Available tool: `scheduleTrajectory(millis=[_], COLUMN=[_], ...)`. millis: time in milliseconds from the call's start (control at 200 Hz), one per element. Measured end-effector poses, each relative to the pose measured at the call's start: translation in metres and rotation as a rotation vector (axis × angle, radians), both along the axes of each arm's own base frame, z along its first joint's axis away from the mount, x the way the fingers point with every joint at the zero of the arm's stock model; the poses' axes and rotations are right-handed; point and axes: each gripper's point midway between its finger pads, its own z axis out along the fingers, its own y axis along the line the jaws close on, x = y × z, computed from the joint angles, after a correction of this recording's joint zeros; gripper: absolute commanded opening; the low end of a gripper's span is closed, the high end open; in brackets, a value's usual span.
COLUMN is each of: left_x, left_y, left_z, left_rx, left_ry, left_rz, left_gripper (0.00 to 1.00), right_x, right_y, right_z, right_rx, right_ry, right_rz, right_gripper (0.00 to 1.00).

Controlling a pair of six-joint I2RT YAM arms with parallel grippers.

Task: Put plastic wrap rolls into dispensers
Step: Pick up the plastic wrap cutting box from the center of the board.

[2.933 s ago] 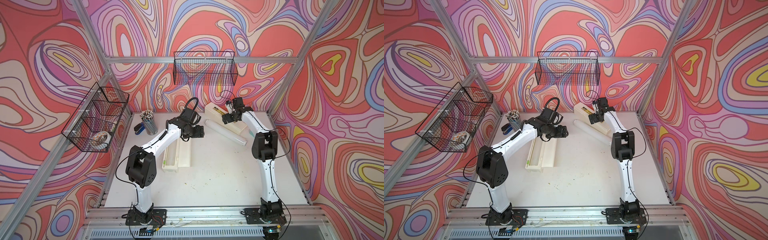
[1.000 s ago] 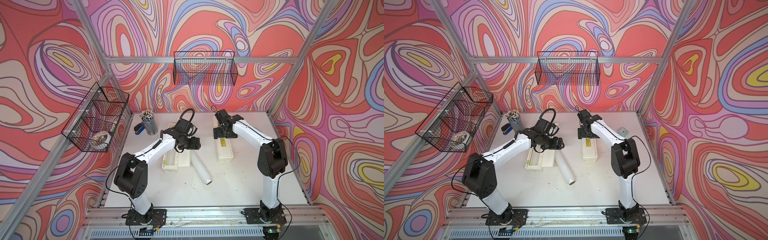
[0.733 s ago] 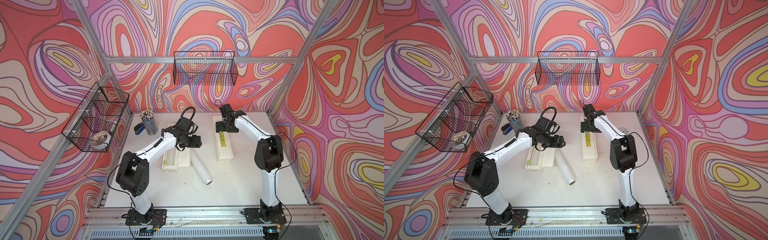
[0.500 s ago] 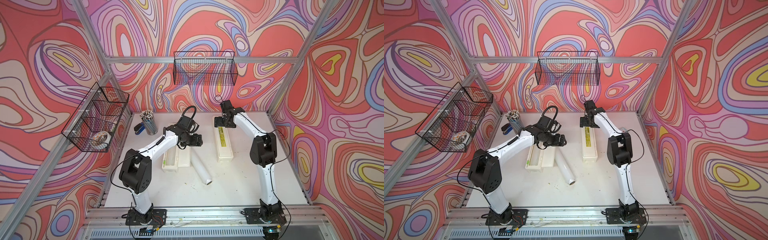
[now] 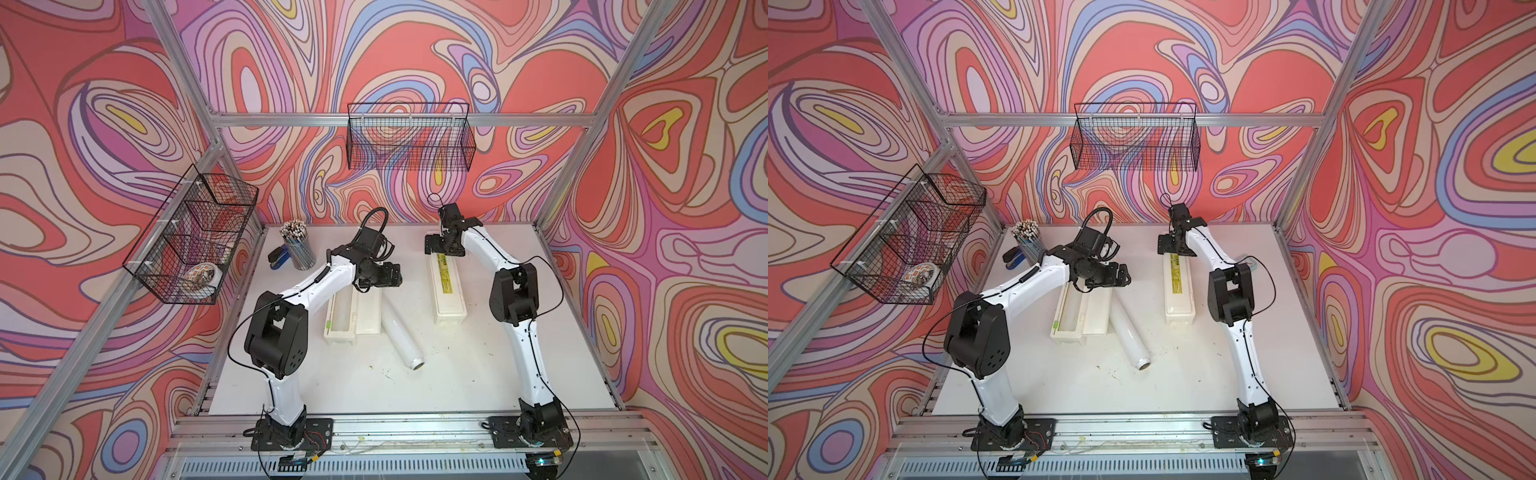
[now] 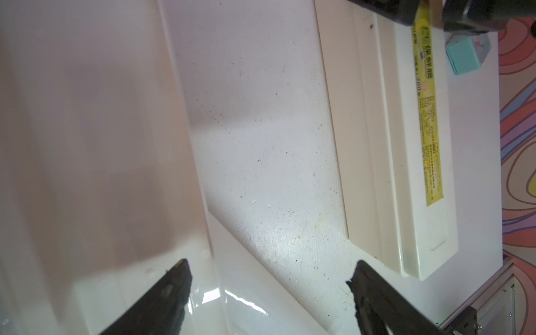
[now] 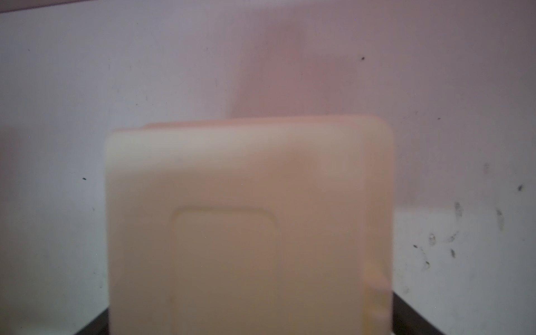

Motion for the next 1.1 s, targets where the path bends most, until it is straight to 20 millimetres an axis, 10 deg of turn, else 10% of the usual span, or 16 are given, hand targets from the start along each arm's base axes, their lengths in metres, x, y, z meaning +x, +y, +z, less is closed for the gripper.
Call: scheduleTrajectory(millis=[205, 651, 1097], left_x=[0.006, 0.05, 0.077], left_y=[-0.002, -0.016, -0.009], left_z=[-0.004, 0.026, 0.044], left_rx=[-0.005, -0.079, -0.412], left_ry=[0.007, -0.213, -0.538], left_rz=[-0.007, -0.067, -0.216], left_gripper=[0.89, 1.0, 0.97], right_x=[-0.003, -0.019, -0.064], right_y=[0.001, 0.009, 0.044], right_z=[-0.004, 0.003, 0.123], right_rx=[-0.016, -0.006, 0.129], right_ry=[0.016, 0.023, -0.245], right_rz=[0.006, 0.127, 0.608], right_gripper=[0.98, 0.5, 0.43])
